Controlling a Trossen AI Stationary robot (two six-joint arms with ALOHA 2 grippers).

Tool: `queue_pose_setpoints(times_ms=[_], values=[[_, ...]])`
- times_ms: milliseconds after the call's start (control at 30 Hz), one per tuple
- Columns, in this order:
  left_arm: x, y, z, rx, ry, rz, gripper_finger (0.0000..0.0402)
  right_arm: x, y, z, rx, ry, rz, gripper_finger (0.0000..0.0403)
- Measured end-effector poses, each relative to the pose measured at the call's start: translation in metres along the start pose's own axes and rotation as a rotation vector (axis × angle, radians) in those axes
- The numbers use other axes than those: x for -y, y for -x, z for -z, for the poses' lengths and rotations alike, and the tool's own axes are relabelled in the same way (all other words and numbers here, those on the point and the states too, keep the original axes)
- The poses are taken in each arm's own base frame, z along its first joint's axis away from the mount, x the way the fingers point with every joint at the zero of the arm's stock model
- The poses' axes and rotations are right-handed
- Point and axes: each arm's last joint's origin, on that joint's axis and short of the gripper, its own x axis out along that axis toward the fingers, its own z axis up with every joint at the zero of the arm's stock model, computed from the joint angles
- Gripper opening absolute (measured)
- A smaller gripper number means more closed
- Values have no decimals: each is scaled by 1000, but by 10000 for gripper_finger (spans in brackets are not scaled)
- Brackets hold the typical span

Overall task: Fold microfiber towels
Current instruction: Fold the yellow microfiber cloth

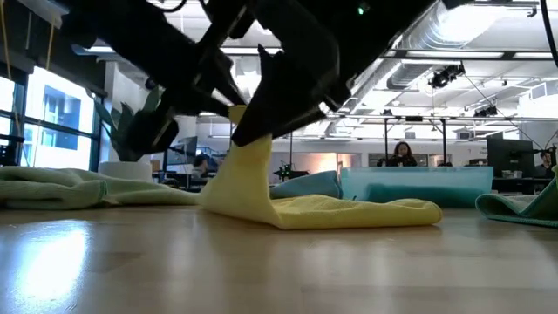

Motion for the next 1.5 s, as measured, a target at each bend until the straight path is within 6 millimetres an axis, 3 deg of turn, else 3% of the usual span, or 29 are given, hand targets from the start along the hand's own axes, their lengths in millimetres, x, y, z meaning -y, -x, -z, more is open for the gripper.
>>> queue_pose_setpoints(times_ms=[200, 433, 633, 900, 1200, 1500], values=[[0, 1, 2, -8, -9, 0, 0, -1, 4, -2, 10, 13, 93, 215], [-2, 1, 7, -23, -22, -10, 0, 1, 5, -4, 37, -142, 119, 206], [-2, 1, 6, -13, -28, -14, 0, -3, 8, -3, 59, -195, 138, 152], [-3, 1, 6, -14, -97, -16, 30, -7, 9, -1, 7, -202, 55, 12], [-2, 2, 4, -155, -252, 8, 104, -3, 9, 9, -129, -253, 30, 5], [5, 12, 15, -213, -275, 61, 117, 10, 15, 28, -299, -306, 184, 1]])
